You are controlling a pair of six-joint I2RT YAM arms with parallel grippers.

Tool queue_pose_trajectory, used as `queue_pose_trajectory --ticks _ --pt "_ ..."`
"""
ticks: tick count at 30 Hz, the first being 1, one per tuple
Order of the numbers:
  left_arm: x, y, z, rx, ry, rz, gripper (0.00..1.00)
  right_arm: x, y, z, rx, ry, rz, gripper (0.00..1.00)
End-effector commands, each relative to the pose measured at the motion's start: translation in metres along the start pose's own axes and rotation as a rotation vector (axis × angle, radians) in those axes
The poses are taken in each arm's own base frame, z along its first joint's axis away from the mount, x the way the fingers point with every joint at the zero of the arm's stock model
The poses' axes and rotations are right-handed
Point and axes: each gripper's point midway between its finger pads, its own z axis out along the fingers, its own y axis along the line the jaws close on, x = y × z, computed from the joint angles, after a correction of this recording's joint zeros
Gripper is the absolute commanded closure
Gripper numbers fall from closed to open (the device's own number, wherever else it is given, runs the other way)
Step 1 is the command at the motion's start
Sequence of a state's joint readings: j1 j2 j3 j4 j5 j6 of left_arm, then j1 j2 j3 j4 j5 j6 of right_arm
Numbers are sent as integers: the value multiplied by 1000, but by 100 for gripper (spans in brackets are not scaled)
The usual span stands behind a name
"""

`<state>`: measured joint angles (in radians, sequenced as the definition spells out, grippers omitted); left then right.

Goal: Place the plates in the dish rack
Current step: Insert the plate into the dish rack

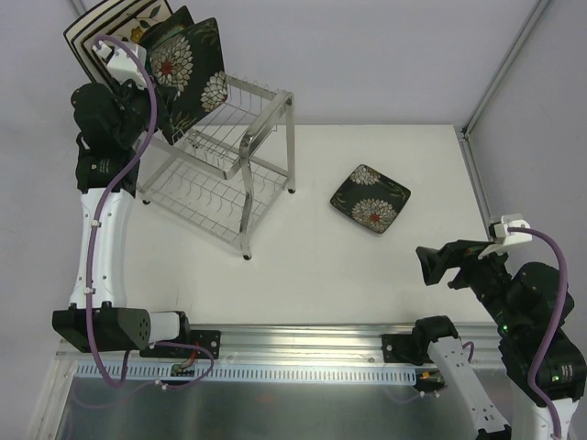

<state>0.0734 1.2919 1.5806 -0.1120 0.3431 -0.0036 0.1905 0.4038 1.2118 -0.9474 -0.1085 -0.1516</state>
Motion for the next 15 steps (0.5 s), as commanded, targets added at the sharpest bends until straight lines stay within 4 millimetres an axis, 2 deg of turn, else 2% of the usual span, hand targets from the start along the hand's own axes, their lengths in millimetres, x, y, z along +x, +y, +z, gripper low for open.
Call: queue_pose_trajectory --ticks 1,6,7,15 --pt "-76 0 -15 -12 -288 113 100 -3 -2 5 7 1 -23 1" --pt "-60 5 -11 -34 -286 107 100 -4 -2 6 6 0 -25 0" --pt "-65 6 -13 -42 -308 113 100 -4 -2 5 6 -2 -25 0" --pt "-48 8 -13 -53 -287 45 100 -3 -1 8 -1 7 -20 0"
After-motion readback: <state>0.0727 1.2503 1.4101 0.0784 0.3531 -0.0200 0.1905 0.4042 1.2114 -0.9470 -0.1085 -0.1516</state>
